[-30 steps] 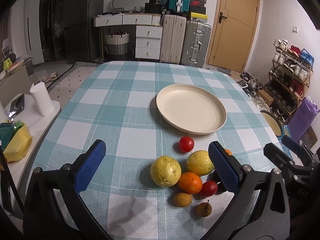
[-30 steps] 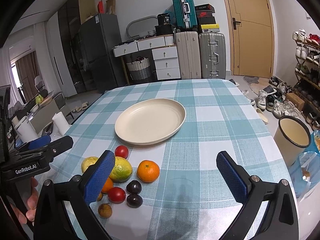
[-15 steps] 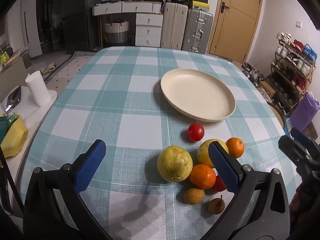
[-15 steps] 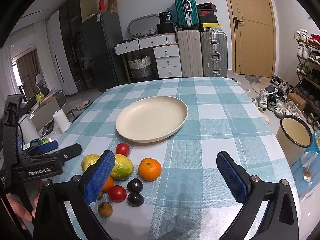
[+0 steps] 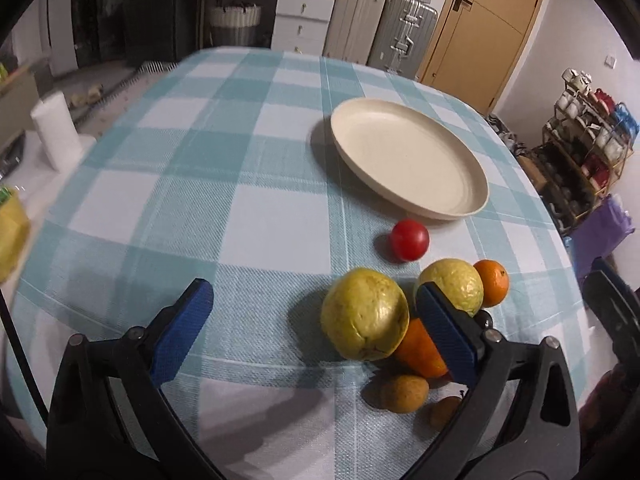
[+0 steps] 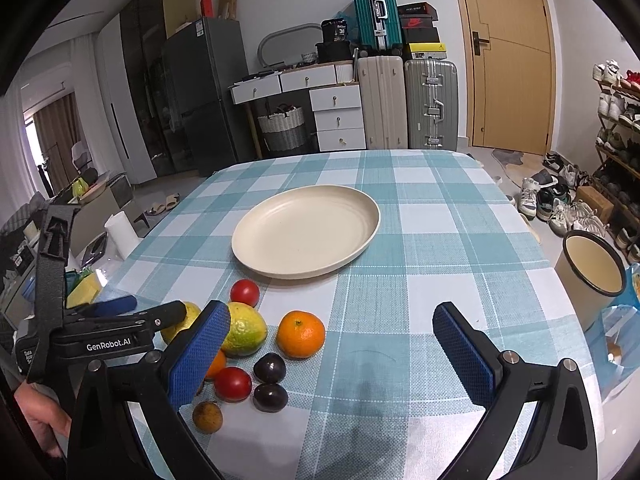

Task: Organize fruits
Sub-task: 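Lower the left tool onto the large yellow lumpy fruit and close, then lift the yellow fruit with the left tool while the right tool grasps a tangerine, then carry both fruits over the cream plate and open both tools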

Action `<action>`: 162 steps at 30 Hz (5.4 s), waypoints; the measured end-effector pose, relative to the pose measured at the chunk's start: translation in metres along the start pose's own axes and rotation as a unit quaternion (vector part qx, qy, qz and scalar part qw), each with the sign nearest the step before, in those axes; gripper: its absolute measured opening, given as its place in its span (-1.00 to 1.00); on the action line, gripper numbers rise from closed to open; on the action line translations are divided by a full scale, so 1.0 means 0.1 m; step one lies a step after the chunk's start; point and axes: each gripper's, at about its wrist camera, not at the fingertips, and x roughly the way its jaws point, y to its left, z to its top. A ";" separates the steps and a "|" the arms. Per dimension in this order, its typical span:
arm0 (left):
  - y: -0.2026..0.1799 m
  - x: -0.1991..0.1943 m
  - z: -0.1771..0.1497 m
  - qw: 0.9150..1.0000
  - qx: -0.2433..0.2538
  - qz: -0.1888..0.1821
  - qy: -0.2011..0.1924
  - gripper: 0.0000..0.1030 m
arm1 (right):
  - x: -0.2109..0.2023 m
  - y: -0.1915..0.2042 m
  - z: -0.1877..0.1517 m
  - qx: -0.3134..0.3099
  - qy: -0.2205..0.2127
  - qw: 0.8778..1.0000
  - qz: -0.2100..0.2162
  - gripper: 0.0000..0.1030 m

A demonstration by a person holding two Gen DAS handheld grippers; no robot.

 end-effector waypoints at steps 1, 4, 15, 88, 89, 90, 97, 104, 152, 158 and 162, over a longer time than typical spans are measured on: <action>0.00 0.02 -0.01 1.000 -0.001 -0.006 0.005 0.83 | 0.01 0.00 0.00 0.000 0.001 1.000 0.000 1.00; 0.02 0.09 -0.03 1.000 -0.008 -0.025 0.016 0.75 | 0.01 0.01 -0.01 0.000 0.003 1.000 0.001 1.00; 0.07 0.23 -0.04 0.996 -0.023 -0.080 0.042 -0.13 | 0.04 0.00 -0.02 0.001 0.006 1.000 0.003 1.00; 0.20 0.02 0.23 0.998 0.001 -0.057 0.002 -0.13 | 0.89 -0.10 -0.14 0.006 0.120 0.983 0.141 -0.24; 0.20 0.03 0.24 0.998 0.001 -0.057 0.002 -0.13 | 0.88 -0.10 -0.13 0.007 0.117 0.983 0.141 -0.24; 0.20 0.03 0.24 0.998 0.000 -0.058 0.003 -0.13 | 0.87 -0.10 -0.11 0.006 0.115 0.983 0.141 -0.24; 0.14 0.02 0.33 0.998 0.009 -0.055 -0.001 -0.13 | 0.77 -0.09 0.06 0.003 0.085 0.985 0.153 -0.24; 0.01 0.07 0.64 0.997 0.034 -0.068 0.004 -0.13 | 0.78 -0.08 0.36 -0.005 0.062 0.984 0.168 -0.24; -0.90 1.80 2.19 0.981 0.111 -0.140 0.071 0.00 | 2.45 -0.37 1.17 -0.010 0.086 0.985 0.148 0.22; -0.87 1.53 2.20 0.984 0.120 -0.128 0.040 0.11 | 2.13 -0.45 1.24 -0.001 0.045 0.987 0.156 0.39; -0.74 1.36 2.12 0.988 0.115 -0.105 0.020 0.24 | 1.91 -0.51 1.27 0.005 0.025 0.988 0.150 0.55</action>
